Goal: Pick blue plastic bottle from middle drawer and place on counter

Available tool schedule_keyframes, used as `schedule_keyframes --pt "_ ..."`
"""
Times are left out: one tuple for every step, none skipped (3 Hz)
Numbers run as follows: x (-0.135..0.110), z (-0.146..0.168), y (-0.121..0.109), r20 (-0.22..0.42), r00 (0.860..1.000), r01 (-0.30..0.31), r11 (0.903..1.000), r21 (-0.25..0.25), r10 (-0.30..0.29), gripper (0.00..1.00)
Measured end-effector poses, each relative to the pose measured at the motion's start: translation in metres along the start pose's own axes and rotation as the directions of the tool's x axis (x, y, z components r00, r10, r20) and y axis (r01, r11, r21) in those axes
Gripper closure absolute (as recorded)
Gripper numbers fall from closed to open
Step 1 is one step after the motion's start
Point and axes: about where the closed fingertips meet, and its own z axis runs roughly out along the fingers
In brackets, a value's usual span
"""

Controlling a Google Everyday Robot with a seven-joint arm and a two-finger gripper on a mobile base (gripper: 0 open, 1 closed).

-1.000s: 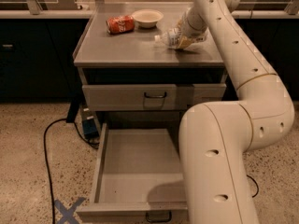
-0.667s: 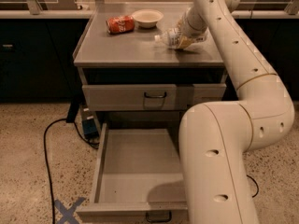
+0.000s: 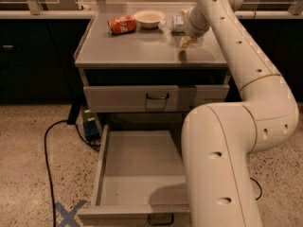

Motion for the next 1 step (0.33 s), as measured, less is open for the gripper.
schedule_keyframes --pt "0.0 0.0 0.0 0.0 1.0 0.0 1.0 0.0 0.0 0.0"
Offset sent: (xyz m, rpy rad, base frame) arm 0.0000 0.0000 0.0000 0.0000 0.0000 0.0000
